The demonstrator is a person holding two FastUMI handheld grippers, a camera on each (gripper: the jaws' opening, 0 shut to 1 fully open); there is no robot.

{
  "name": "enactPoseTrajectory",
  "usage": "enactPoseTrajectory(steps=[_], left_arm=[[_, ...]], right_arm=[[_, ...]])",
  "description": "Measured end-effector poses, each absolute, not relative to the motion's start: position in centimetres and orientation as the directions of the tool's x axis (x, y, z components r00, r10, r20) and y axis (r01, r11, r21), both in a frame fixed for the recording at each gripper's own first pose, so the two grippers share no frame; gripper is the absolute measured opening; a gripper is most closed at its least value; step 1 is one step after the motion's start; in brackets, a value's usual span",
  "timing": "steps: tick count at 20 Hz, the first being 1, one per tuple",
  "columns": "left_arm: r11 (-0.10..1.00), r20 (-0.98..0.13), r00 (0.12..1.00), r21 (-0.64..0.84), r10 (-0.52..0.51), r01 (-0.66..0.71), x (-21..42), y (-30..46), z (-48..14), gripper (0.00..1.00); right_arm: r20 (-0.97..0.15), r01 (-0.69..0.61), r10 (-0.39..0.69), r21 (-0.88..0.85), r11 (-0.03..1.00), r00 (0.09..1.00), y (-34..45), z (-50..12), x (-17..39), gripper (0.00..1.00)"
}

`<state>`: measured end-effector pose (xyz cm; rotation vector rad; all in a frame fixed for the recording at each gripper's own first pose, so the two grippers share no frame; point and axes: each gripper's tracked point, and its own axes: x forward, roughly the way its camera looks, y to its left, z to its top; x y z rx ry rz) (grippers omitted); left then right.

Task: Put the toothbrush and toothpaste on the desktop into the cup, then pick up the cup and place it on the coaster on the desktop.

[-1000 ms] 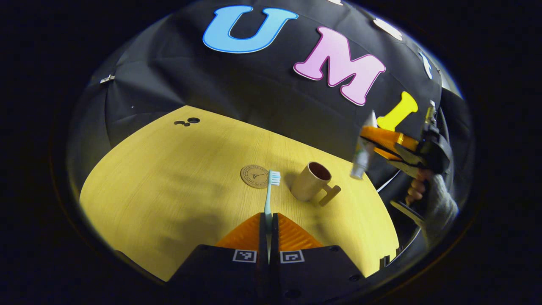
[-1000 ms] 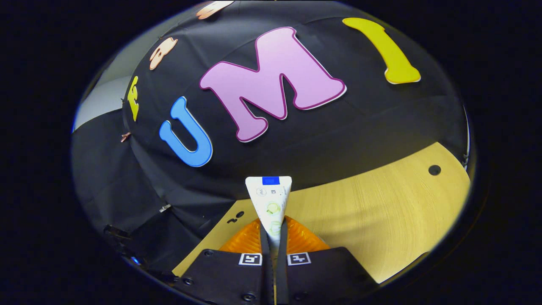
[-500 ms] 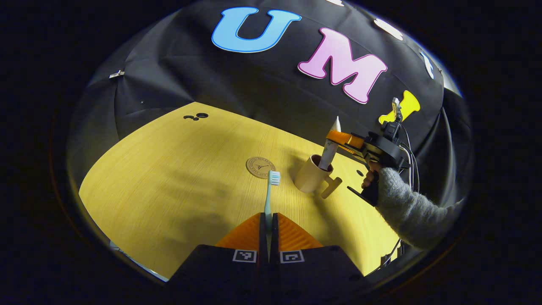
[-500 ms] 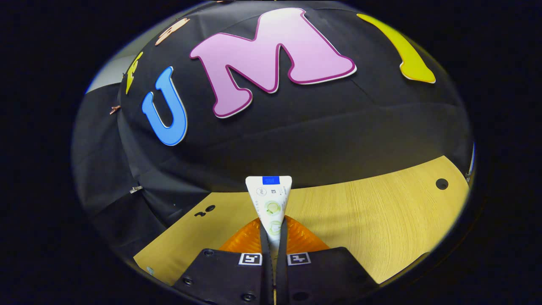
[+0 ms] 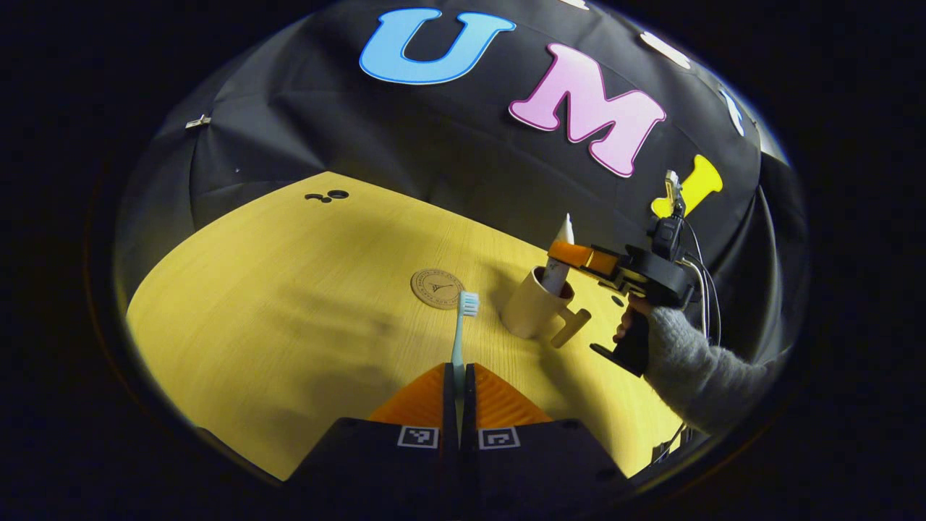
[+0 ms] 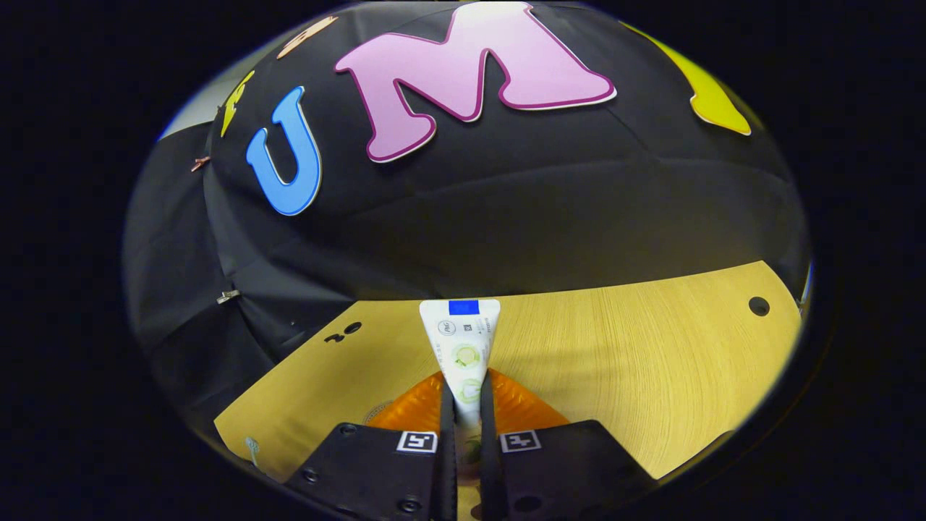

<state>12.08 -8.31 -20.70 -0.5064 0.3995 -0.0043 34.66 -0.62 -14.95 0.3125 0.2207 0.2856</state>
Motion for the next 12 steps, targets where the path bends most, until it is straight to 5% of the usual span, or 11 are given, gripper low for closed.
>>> enactPoseTrajectory(steps=[5,9,10,11,12], left_arm=[[0.862,-0.311,0.946,-0.501,-0.09,-0.083,14.1,-8.6,-18.4,0.06],[0.844,-0.197,0.975,-0.536,-0.1,-0.021,17.5,-9.5,-14.5,0.06],[0.836,-0.16,0.981,-0.548,-0.106,0.001,18.6,-9.8,-13.2,0.06],[0.826,-0.12,0.987,-0.563,-0.111,0.024,19.6,-10.2,-11.9,0.06],[0.816,-0.084,0.99,-0.576,-0.115,0.046,20.6,-10.5,-10.7,0.06]], right_arm=[[-0.218,-0.213,0.296,0.338,0.917,0.93,-1.2,-16.3,34.4,0.3],[-0.22,-0.193,0.297,0.394,0.898,0.929,-2.0,-15.6,33.4,0.31],[-0.222,-0.187,0.295,0.408,0.894,0.929,-2.3,-15.6,33.1,0.4],[-0.224,-0.182,0.297,0.421,0.889,0.928,-2.7,-15.3,32.6,0.31],[-0.225,-0.18,0.297,0.428,0.886,0.928,-3.0,-15.2,32.0,0.33]])
